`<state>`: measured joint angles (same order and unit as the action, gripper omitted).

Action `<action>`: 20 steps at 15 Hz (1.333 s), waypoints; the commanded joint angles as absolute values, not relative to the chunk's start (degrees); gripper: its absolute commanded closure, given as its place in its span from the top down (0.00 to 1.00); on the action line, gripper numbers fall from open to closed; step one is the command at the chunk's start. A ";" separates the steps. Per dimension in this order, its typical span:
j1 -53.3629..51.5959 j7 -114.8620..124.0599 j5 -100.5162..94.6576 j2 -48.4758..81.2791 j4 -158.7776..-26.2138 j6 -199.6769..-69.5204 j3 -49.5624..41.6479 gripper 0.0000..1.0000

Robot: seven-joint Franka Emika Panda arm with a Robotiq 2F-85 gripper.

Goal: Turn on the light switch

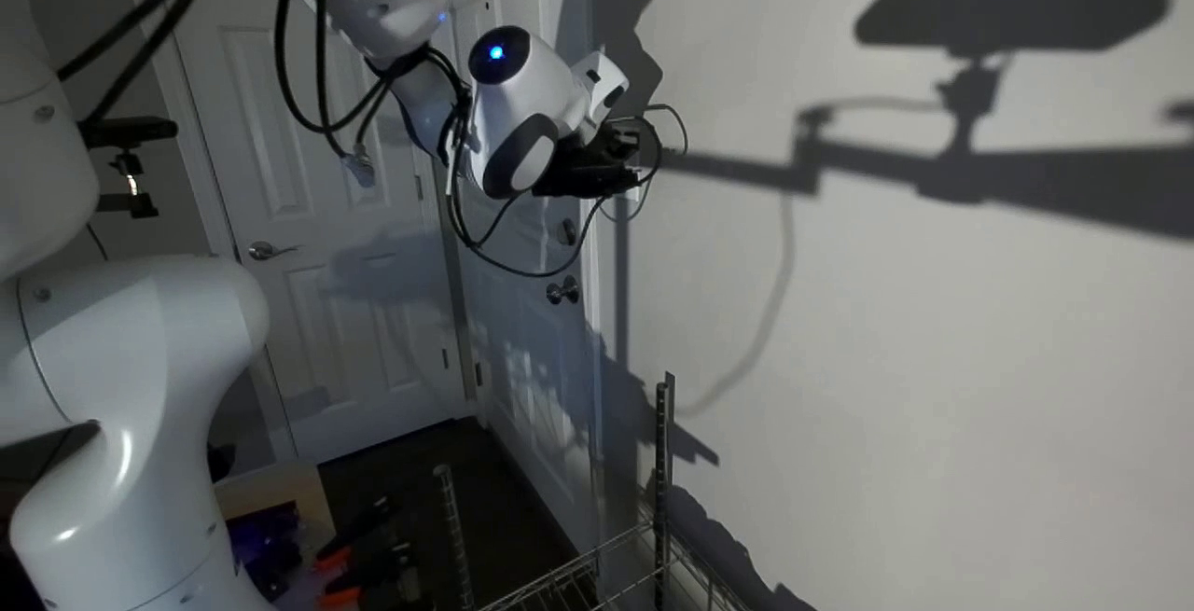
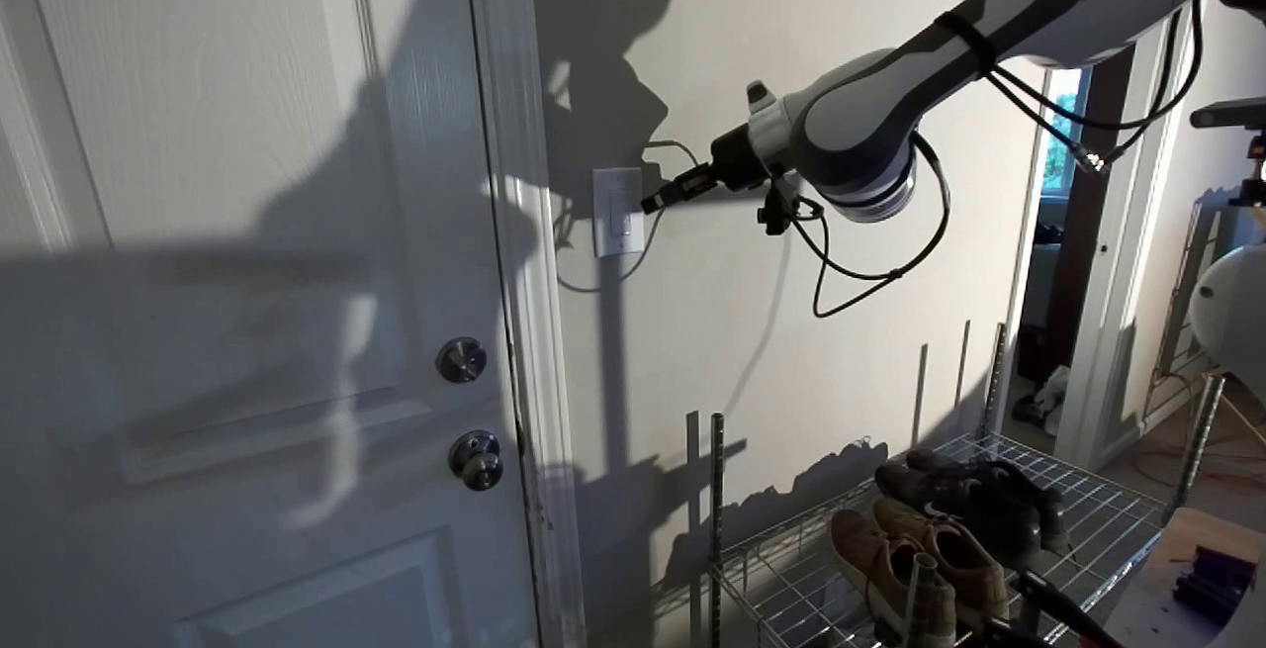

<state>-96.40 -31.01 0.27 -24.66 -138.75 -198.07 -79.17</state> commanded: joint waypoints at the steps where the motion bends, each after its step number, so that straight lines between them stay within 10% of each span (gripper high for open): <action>1: -100.40 -32.38 -1.18 -27.19 -137.46 -198.07 -82.92 0.04; 20: -107.43 -24.78 -16.31 -34.05 -133.64 -197.88 -89.81 0.05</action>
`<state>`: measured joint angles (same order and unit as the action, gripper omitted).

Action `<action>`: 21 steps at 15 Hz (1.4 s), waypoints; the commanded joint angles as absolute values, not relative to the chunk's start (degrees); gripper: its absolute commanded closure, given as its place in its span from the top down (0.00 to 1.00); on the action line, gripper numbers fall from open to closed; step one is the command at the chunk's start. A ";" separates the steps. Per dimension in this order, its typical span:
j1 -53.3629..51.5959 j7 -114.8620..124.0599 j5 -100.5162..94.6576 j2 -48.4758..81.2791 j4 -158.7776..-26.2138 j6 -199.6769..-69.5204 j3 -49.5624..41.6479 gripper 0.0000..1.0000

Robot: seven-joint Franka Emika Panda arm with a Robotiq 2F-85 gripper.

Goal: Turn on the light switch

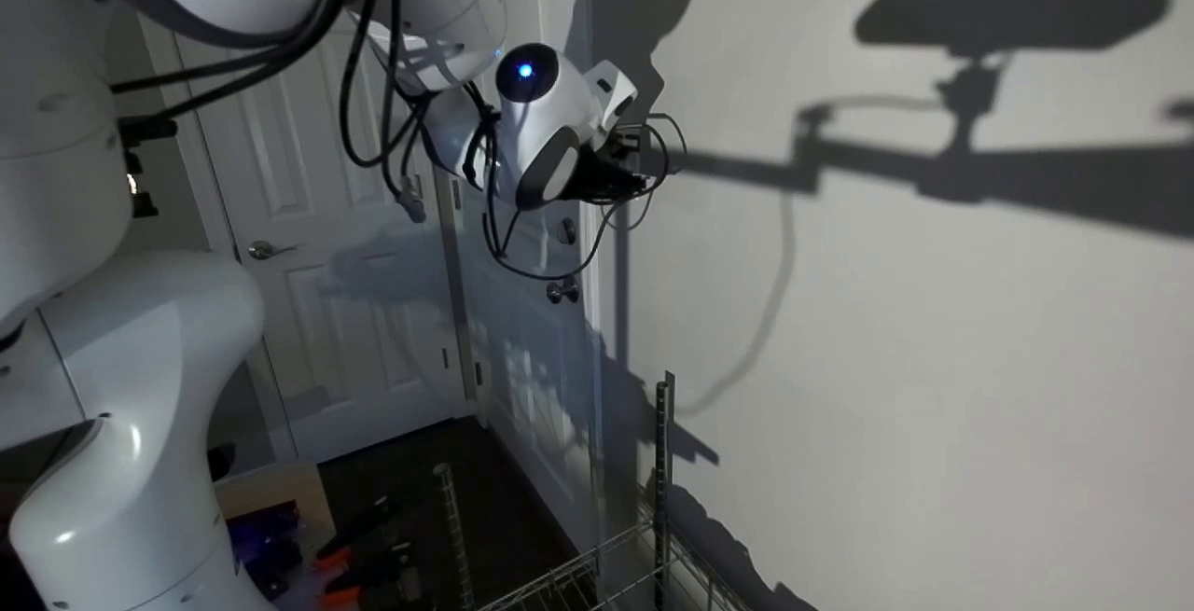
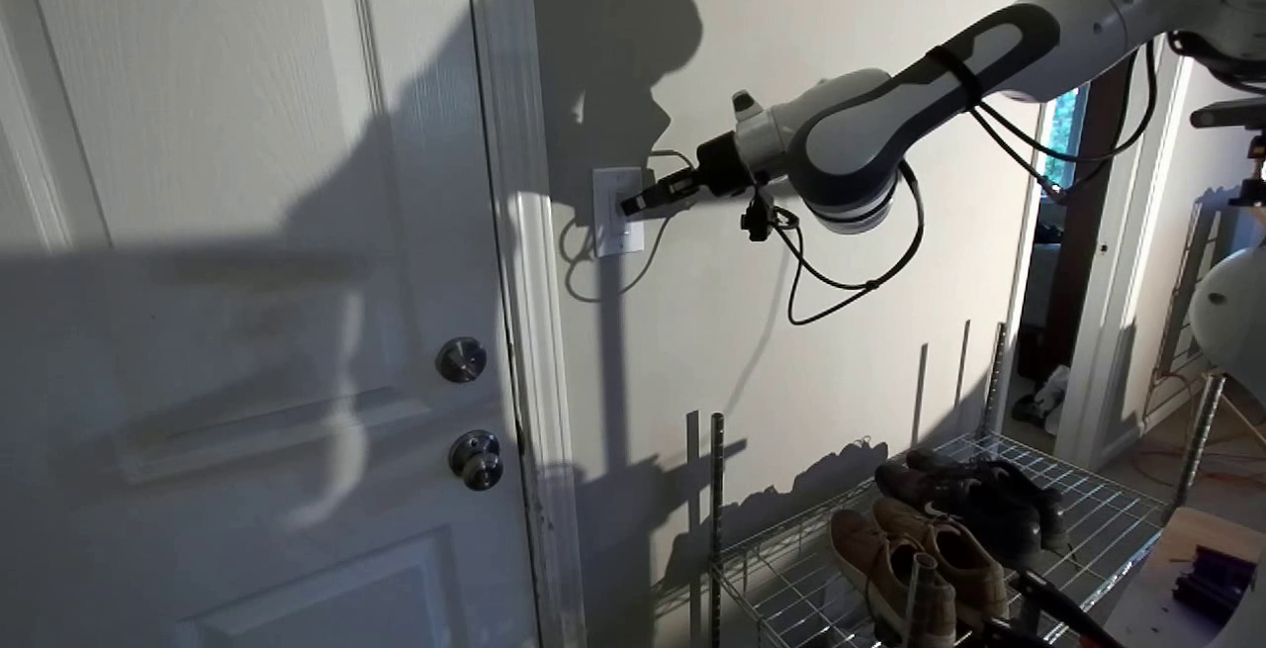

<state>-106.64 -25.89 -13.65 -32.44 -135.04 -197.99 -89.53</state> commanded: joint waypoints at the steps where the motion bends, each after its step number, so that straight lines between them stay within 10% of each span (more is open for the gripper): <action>1: -107.83 -25.00 -16.85 -34.43 -133.10 -197.89 -90.01 0.05; 21: -107.50 -24.97 -21.42 -37.48 -130.87 -197.76 -90.40 0.10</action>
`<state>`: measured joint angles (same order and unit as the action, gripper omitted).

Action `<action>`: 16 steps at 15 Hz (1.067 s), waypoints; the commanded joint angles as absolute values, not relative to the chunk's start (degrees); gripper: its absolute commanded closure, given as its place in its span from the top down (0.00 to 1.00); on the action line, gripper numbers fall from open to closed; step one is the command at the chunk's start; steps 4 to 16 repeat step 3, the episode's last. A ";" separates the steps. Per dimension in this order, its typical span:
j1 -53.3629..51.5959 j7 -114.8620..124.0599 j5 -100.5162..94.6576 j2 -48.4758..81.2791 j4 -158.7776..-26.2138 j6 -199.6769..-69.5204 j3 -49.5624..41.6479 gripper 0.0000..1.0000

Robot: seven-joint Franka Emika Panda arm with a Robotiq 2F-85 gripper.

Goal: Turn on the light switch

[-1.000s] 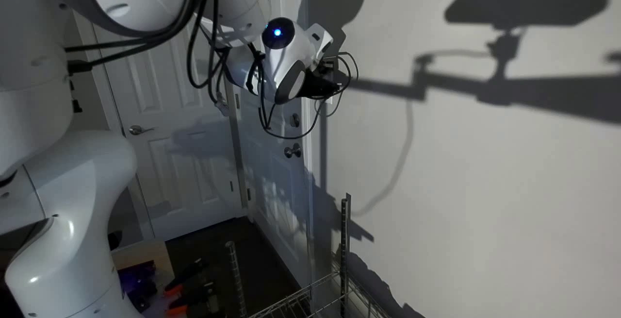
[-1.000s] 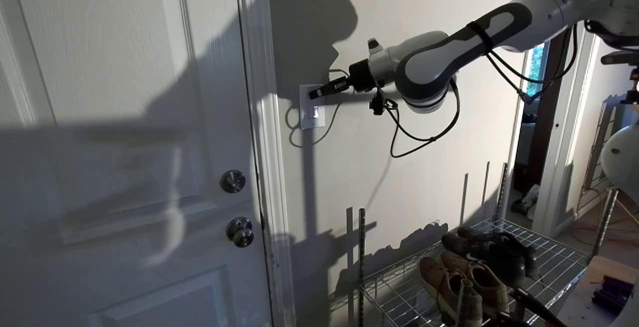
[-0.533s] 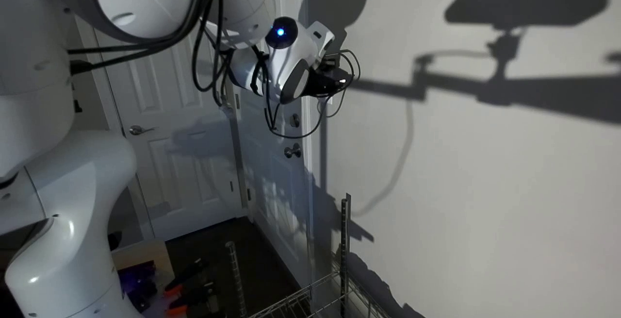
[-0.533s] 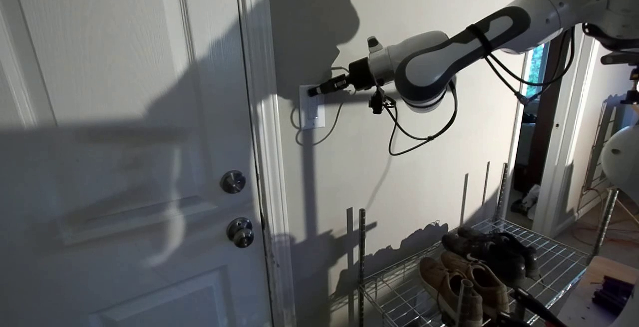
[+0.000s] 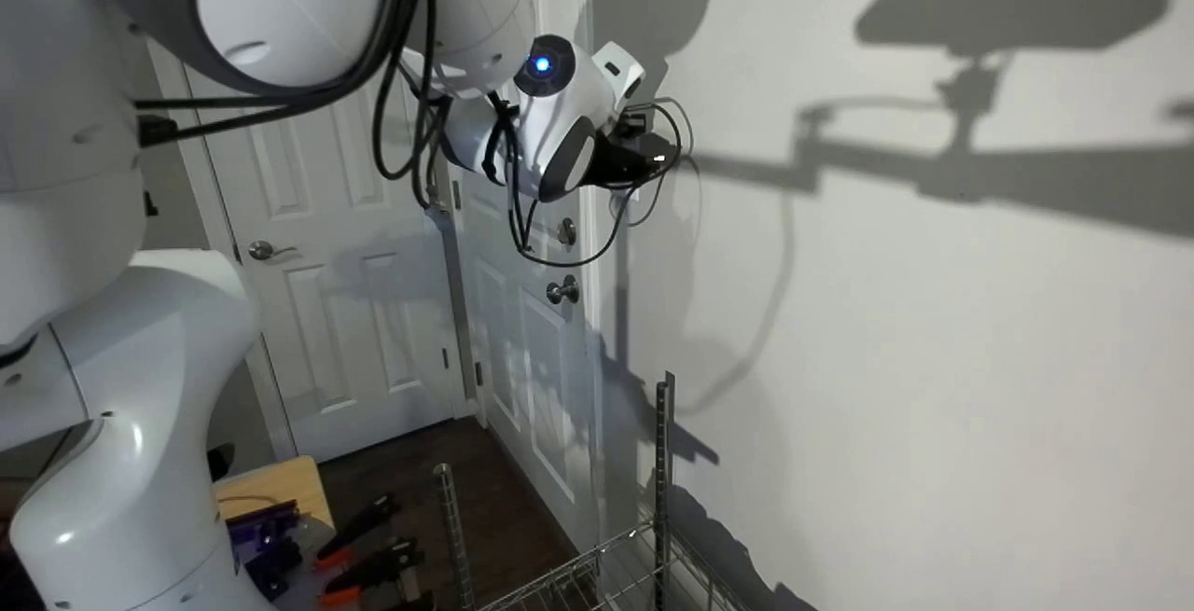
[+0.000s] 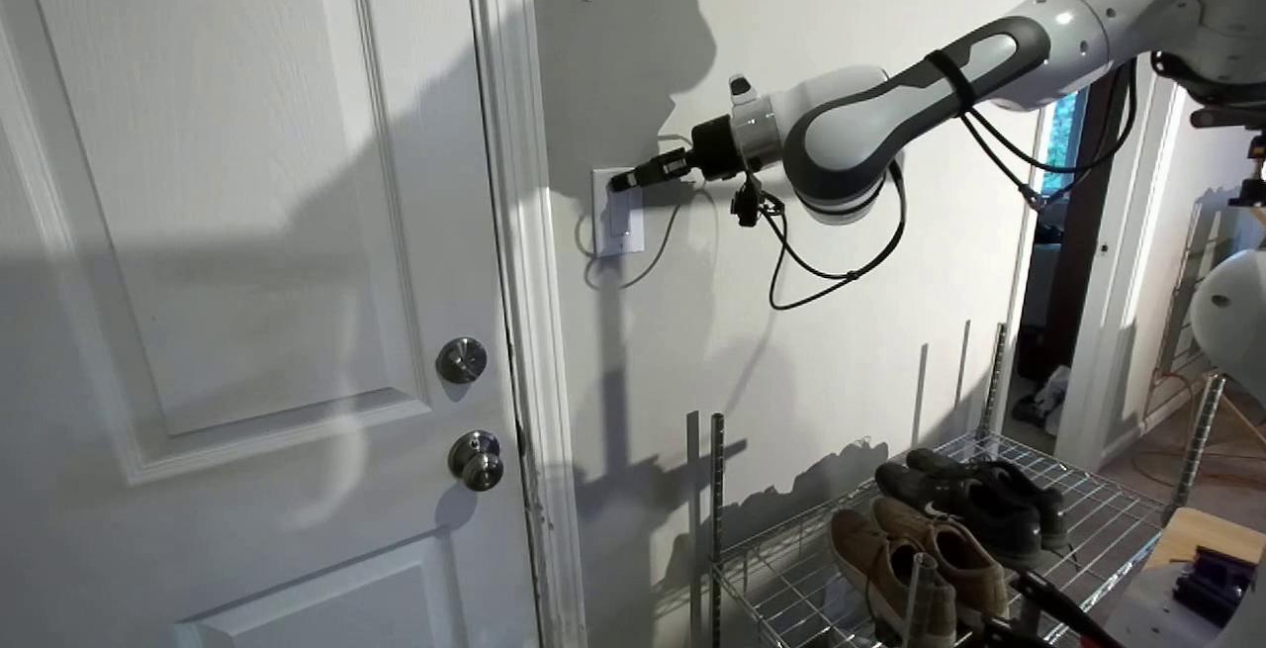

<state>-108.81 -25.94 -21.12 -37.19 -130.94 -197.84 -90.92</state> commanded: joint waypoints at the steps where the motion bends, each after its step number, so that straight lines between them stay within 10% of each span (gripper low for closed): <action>1: -108.56 -25.47 -21.73 -37.43 -130.94 -197.68 -90.85 0.29; 2: -108.63 -25.47 -21.73 -37.52 -130.96 -197.68 -90.84 0.07; 16: -108.69 -25.47 -21.73 -37.57 -131.03 -197.69 -90.80 0.12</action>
